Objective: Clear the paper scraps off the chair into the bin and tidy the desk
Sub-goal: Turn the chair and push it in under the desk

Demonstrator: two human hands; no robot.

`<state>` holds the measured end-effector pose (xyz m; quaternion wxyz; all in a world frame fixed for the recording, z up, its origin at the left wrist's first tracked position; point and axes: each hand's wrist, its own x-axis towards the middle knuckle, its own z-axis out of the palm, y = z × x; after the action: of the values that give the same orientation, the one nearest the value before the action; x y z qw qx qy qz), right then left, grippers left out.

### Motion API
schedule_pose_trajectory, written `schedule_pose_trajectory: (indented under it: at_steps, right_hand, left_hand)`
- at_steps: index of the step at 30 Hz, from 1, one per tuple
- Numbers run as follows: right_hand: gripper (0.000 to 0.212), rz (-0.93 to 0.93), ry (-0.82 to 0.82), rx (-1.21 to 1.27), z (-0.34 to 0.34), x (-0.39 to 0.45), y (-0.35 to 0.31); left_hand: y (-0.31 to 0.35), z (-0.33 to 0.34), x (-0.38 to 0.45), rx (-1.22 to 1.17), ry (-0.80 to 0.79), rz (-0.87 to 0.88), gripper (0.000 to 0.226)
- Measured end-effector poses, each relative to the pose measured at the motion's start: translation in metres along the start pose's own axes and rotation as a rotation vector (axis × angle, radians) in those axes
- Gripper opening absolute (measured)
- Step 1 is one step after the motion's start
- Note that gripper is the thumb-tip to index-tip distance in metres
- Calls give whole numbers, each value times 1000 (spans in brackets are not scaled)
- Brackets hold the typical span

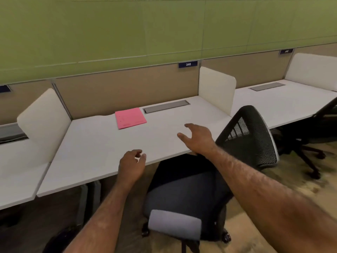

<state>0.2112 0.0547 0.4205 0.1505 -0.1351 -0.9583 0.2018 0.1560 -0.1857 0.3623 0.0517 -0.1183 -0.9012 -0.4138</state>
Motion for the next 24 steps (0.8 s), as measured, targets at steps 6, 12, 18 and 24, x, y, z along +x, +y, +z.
schedule_pose_trajectory:
  at_steps: [6, 12, 18, 24]
  right_hand:
    - [56, -17, -57, -237, -103, -15, 102]
    - [36, 81, -248, -174, -141, -35, 199]
    - [38, 120, -329, -96, -132, -53, 252]
    - [41, 58, -298, -138, -120, -61, 264]
  left_hand:
    - [138, 81, -63, 18, -170, 146, 36]
    - [254, 150, -102, 292, -419, 408, 55]
    - [286, 218, -124, 465, -572, 313, 76]
    - [289, 233, -130, 401, -429, 319, 32]
